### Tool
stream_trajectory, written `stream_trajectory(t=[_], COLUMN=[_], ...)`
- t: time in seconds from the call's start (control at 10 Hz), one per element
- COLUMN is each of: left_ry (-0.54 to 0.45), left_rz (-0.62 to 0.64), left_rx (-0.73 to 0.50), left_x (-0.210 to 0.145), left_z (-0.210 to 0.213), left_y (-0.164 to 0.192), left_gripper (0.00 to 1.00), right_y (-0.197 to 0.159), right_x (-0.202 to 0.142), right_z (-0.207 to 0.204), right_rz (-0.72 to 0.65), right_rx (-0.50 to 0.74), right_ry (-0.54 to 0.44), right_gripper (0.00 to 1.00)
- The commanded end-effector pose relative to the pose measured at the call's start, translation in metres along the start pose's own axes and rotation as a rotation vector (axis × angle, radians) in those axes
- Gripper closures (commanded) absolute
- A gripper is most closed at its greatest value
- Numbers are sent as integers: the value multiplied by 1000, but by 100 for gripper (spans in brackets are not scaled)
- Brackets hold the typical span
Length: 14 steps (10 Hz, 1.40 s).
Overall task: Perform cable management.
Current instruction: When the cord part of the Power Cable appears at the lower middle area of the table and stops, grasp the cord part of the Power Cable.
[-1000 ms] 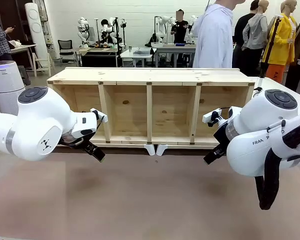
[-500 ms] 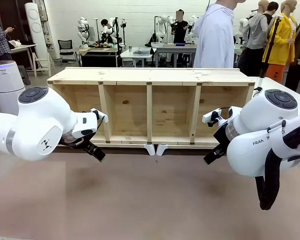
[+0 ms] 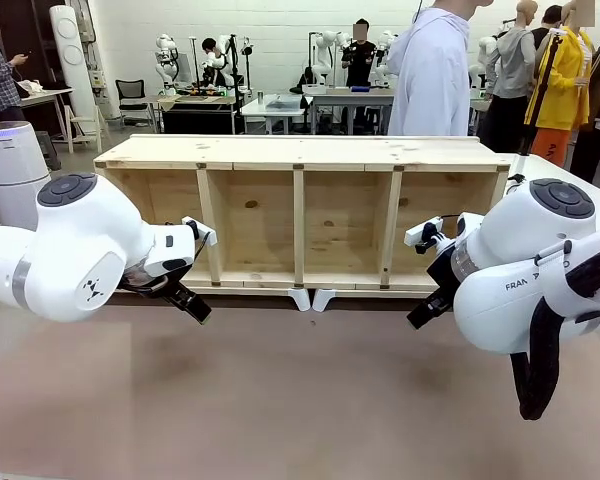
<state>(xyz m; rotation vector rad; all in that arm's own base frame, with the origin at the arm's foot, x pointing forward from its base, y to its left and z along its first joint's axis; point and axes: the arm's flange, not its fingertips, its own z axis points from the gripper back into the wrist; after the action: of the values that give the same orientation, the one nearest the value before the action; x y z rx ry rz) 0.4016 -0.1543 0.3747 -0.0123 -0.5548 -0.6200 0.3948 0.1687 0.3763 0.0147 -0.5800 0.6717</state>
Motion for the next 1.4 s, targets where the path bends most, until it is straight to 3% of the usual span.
stream_trajectory(t=[0.0, 0.3, 0.8, 1.3], left_ry=[-12, -46, -124, -210], left_rz=[-25, 8, 127, 315], left_rx=[25, 72, 111, 201], left_x=[-8, -38, -127, -215], left_z=[27, 75, 124, 156], left_y=[-7, -3, 3, -3], left_gripper=[0, 0, 0, 0], right_y=[-1, -11, -18, -6], right_x=[-10, -35, -106, -152], right_z=[24, 77, 160, 192], right_rz=[4, -68, -175, -242], right_rx=[1, -48, -149, -180], right_ry=[-44, -114, -174, -183], right_gripper=[0, 0, 0, 0])
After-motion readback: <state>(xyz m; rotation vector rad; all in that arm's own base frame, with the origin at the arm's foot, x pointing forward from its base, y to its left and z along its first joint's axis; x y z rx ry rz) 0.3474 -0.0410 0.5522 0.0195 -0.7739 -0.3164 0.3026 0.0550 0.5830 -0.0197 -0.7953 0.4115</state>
